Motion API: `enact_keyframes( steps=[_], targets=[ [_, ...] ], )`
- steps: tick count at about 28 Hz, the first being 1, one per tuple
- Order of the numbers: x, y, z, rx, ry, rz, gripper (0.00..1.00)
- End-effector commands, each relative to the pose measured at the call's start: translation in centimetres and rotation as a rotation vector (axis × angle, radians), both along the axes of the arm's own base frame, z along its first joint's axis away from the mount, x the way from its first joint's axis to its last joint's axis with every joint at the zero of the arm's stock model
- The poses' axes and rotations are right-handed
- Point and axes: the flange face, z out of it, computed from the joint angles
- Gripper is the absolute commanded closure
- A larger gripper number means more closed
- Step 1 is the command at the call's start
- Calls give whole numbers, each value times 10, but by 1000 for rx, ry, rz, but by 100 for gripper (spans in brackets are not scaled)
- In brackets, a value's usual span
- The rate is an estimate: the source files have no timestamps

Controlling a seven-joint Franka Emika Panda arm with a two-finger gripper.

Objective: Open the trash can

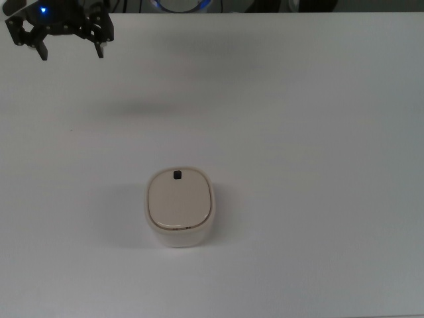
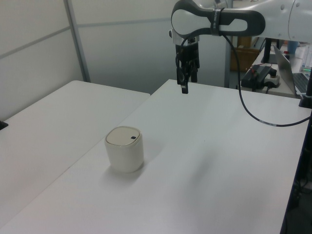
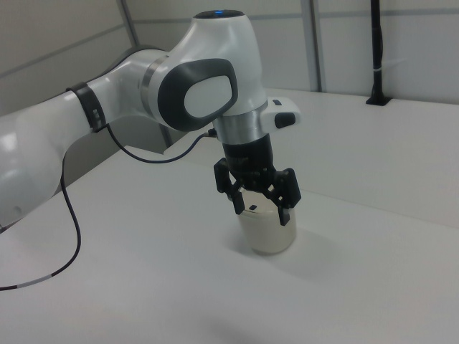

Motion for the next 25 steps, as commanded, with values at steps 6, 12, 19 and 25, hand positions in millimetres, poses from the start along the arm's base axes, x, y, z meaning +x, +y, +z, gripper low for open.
enact_keyframes(
  steps=[6, 12, 19, 25],
  targets=[
    [-5, 1, 5, -17, 18, 17, 0],
    [-4, 3, 13, -21, 0, 20, 30],
    [-6, 5, 22, -20, -18, 26, 100],
    [-14, 10, 34, -18, -10, 32, 100]
  ],
)
